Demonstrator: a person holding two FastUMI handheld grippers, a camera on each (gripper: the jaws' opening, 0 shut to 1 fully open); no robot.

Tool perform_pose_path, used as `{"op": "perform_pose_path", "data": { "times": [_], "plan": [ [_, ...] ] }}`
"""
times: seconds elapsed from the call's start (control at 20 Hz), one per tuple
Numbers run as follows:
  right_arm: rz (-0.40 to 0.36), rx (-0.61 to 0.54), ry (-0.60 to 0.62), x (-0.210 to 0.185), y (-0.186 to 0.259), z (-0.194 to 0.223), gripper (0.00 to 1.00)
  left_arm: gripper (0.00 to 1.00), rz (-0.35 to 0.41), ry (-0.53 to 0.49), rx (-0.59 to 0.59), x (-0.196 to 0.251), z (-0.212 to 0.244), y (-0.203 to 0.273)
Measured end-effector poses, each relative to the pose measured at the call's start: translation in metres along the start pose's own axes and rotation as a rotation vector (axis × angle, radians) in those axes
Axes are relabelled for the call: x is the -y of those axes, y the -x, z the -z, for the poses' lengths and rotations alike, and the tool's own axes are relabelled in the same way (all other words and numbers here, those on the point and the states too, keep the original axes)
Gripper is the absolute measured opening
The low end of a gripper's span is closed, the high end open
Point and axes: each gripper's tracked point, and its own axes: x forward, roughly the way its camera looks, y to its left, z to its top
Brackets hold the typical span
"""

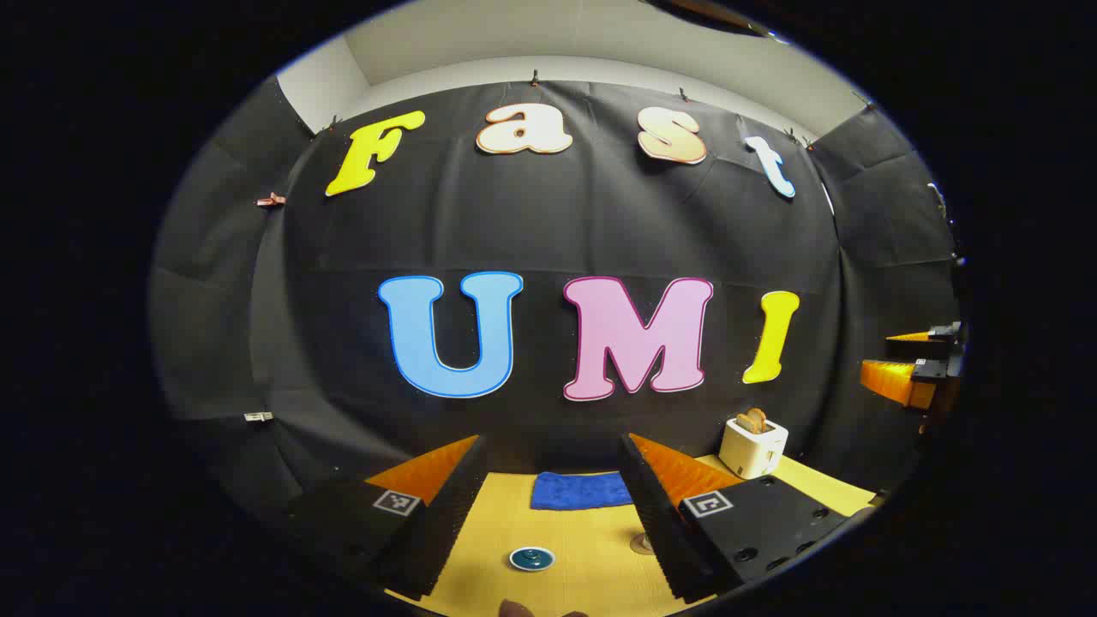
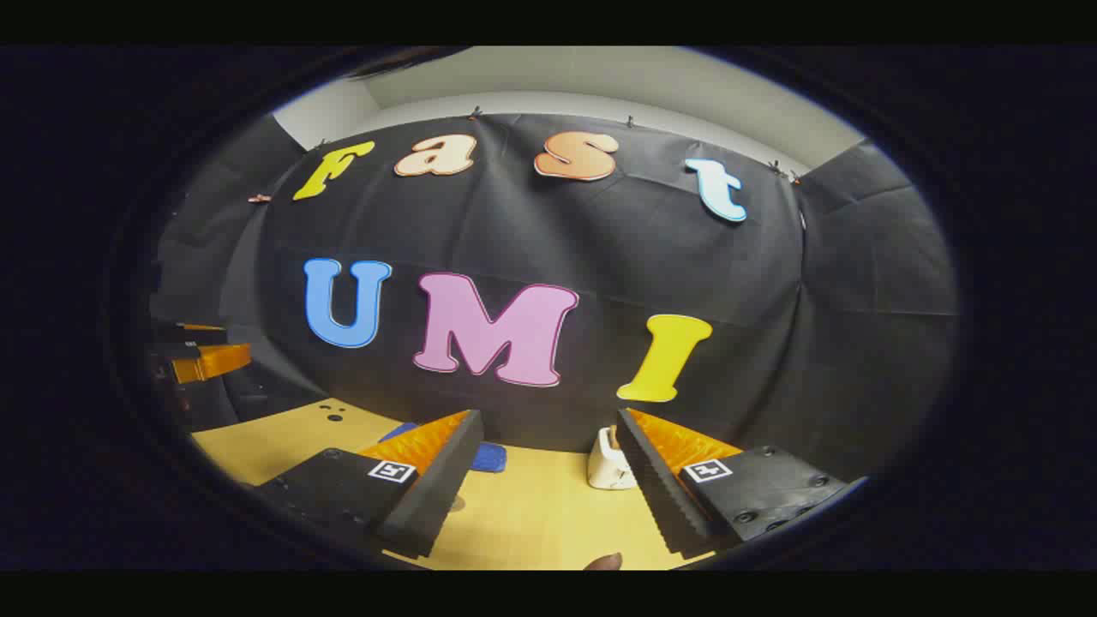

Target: Open the teacup lid with one hand, grasp the water bottle and pour water into the teacup with the other hand; after pouring, place the water bottle on the coaster and then close the teacup lid.

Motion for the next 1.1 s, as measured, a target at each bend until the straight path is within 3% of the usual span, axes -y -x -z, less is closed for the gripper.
{"op": "perform_pose_path", "data": {
  "times": [0.7,1.1],
  "plan": [
    [-0.097,0.018,0.012,-0.051,-0.026,0.003,0.97,0.95,-0.017,0.0,-0.039,-0.026,0.027,-0.012],
    [-0.176,-0.019,0.011,-0.102,-0.055,0.07,0.97,0.95,0.004,-0.009,-0.043,-0.028,0.068,-0.039]
  ]
}}
